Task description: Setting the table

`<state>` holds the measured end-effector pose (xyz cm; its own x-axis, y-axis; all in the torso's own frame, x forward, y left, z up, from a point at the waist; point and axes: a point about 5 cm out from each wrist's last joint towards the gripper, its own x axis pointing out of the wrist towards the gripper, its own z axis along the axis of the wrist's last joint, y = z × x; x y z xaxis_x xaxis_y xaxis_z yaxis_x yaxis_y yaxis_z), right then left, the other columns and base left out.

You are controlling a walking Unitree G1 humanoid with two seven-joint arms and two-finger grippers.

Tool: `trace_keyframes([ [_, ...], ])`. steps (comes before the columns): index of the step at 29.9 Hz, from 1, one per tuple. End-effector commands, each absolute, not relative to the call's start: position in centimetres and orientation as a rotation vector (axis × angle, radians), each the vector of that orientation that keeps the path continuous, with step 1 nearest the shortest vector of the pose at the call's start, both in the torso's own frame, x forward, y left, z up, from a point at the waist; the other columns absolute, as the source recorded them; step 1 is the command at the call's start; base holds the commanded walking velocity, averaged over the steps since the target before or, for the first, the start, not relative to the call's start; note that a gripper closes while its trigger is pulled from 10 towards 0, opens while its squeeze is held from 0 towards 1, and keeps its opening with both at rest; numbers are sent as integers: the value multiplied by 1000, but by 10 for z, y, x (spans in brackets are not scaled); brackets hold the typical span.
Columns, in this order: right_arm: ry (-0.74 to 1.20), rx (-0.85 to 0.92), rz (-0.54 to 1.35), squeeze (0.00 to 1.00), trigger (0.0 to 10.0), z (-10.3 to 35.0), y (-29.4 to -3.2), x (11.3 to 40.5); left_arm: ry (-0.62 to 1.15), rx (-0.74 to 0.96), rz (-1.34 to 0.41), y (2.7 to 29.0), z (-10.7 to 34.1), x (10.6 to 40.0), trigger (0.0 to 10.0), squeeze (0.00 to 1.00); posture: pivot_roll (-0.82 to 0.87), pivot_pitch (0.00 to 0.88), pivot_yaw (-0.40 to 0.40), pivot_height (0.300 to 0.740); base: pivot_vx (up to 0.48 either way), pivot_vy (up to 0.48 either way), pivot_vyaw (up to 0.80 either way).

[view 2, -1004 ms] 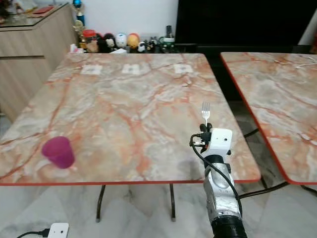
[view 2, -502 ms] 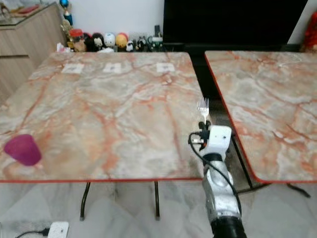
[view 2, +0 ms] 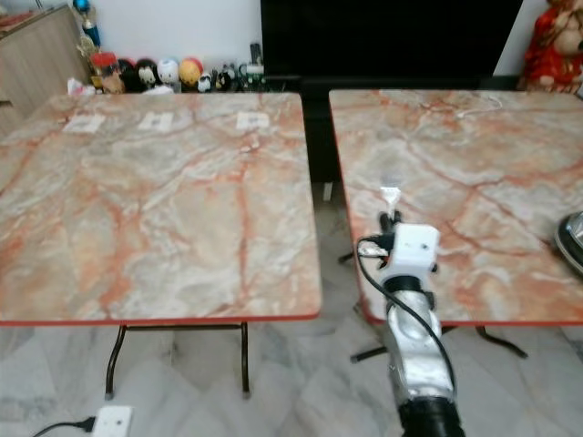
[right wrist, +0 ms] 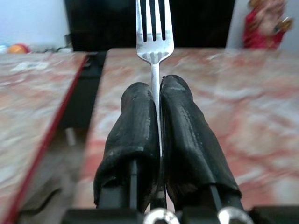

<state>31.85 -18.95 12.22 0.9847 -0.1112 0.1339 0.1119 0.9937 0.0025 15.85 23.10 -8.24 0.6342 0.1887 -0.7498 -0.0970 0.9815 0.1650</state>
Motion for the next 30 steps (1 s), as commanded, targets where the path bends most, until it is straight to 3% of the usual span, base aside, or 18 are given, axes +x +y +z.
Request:
trace_keyframes([
  [1,-155,6,-92,0,10000,127,-181,321,883,124,175,238,-82,155,10000,0,2,0,-2,740,0,-439,0],
  [30,-165,-8,-135,0,10000,132,-192,321,882,125,169,237,-82,156,10000,0,-12,0,3,740,0,-439,0],
])
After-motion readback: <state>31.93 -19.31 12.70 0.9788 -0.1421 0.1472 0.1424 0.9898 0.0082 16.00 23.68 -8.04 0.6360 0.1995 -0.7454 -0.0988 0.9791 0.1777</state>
